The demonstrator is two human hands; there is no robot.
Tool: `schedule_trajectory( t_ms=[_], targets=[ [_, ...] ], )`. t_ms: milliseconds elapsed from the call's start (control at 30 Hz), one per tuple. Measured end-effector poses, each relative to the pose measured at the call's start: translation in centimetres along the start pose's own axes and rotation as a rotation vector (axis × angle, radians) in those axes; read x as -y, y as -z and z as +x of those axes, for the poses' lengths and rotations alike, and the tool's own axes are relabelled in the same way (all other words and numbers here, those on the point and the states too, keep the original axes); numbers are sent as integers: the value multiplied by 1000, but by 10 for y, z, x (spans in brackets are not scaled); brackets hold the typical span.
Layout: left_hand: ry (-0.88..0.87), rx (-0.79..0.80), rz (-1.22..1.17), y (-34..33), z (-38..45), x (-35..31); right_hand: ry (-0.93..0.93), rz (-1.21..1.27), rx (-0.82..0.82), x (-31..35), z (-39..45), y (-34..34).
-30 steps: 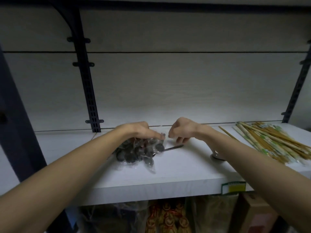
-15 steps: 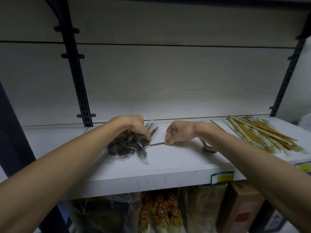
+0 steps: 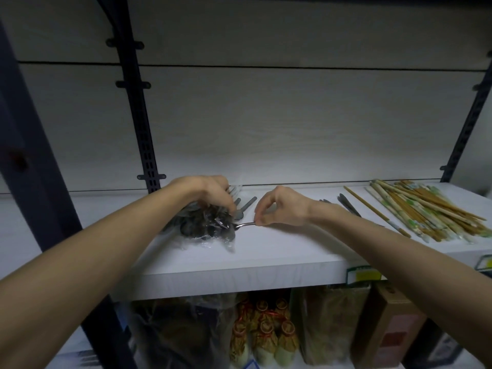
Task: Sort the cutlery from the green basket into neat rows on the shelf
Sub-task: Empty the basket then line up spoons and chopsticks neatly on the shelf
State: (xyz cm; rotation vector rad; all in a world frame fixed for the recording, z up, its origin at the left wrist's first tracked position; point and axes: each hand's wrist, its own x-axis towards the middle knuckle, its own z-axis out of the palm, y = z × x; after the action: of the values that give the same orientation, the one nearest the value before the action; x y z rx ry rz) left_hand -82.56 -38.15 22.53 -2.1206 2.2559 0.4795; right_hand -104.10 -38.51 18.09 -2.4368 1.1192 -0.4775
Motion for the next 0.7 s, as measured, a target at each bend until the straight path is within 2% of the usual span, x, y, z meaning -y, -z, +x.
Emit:
schedule_trajectory(
  t_ms=[133, 267, 400, 467, 533, 600, 700],
  targets=[
    [-18, 8, -18, 0, -2, -1, -73, -85, 62, 2, -4, 8],
    [-17, 48, -20, 2, -4, -3, -168, 57, 123, 9, -17, 35],
    [-1, 42, 86, 2, -4, -11, -291, 34, 244, 16, -37, 75],
    [-9, -24, 142, 2, -6, -20, -318, 82, 182, 15, -48, 90],
    [-9, -124, 256, 2, -5, -32, -326, 143, 26, 11, -59, 101],
    [-18, -156, 295, -1, -2, -45, -342, 201, -124, 5, -69, 109],
    [-200, -165, 201, -8, 3, -68, -375, 281, -295, -2, -83, 114]
  ],
)
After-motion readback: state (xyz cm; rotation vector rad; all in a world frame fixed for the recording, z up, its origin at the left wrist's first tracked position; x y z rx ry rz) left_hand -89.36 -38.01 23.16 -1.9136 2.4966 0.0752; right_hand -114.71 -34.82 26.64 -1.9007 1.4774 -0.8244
